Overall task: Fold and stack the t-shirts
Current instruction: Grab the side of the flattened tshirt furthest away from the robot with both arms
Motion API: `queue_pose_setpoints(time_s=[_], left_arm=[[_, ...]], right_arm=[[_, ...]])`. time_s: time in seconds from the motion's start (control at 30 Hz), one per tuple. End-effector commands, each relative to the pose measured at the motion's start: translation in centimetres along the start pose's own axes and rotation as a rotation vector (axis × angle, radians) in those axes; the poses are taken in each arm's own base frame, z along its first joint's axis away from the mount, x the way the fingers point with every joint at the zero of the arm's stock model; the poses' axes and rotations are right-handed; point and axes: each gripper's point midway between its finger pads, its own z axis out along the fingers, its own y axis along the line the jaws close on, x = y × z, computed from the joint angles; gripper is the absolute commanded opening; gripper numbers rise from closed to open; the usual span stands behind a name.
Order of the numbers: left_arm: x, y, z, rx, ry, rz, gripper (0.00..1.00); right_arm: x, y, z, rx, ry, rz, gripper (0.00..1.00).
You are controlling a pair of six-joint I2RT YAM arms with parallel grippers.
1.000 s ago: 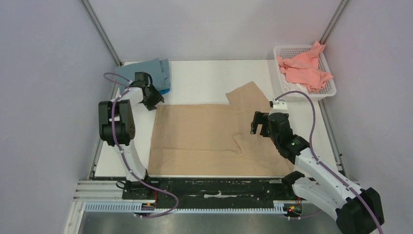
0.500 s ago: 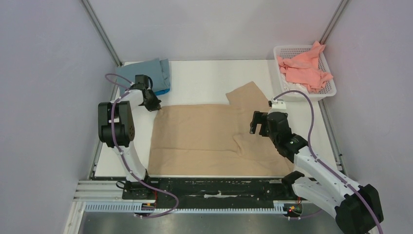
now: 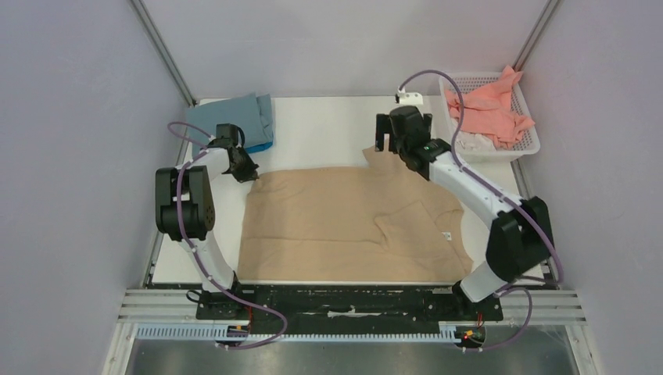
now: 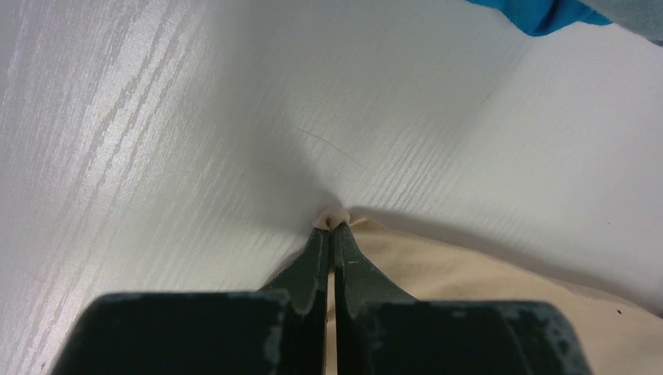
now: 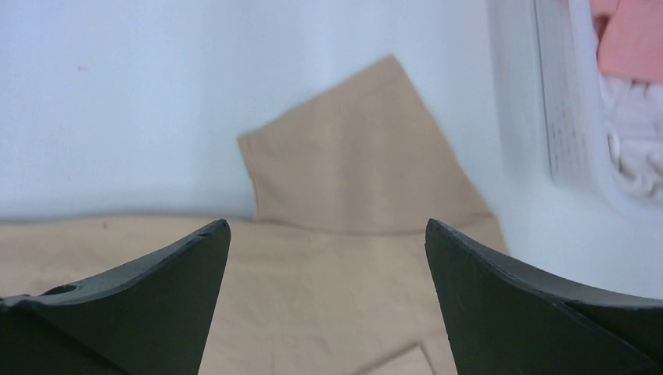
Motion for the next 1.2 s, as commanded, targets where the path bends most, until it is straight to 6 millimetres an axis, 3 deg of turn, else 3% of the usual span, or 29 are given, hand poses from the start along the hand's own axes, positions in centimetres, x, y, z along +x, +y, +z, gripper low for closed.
queue_pose_setpoints(time_s=[0.0,0.1,0.2,0.37,0.47,0.67,0.83,1.03,1.17], left_arm=[[1.9,0.9,0.0,-0.020,0.046,0.003,0.02],[1.8,1.0,0.0,-0.026,0.040,-0.007,0.02],[1.6,1.1,0.1,-0.038,0.037,-0.011,0.02],[1.5,0.9,0.1,-0.029,0.032,-0.018,0.02],[1.5,1.0,0.1,-0.037,0.030,-0.021,0.02],[1.4,1.2,0.4,-0.054,0.034,-0.026,0.02],[1.4,1.2,0.3,-0.055,0.033,-0.029,0.02],[1.4,1.3,0.1,-0.058,0.028,-0.030,0.02],[1.2,1.3,-0.3,-0.057,0.017,-0.031,0.02]], right_arm=[[-5.5,-0.4,4.7,0.127,-0.068,-0.064,0.98],[-6.8,-0.4,9.4,0.160,-0.057,-0.062,0.98],[-6.8,-0.6,13.5,0.178,-0.038,-0.069,0.98],[-5.1,-1.5,18.9,0.176,-0.017,-0.095,0.94],[-3.3,-1.5,20.6,0.144,0.017,-0.104,0.92],[1.3,-2.0,22.0,0.124,0.102,-0.162,0.92],[4.9,-3.2,21.1,0.153,0.185,-0.113,0.88],[7.7,-4.5,20.4,0.178,0.252,-0.080,0.82],[8.5,-5.0,19.7,0.176,0.274,-0.037,0.69]])
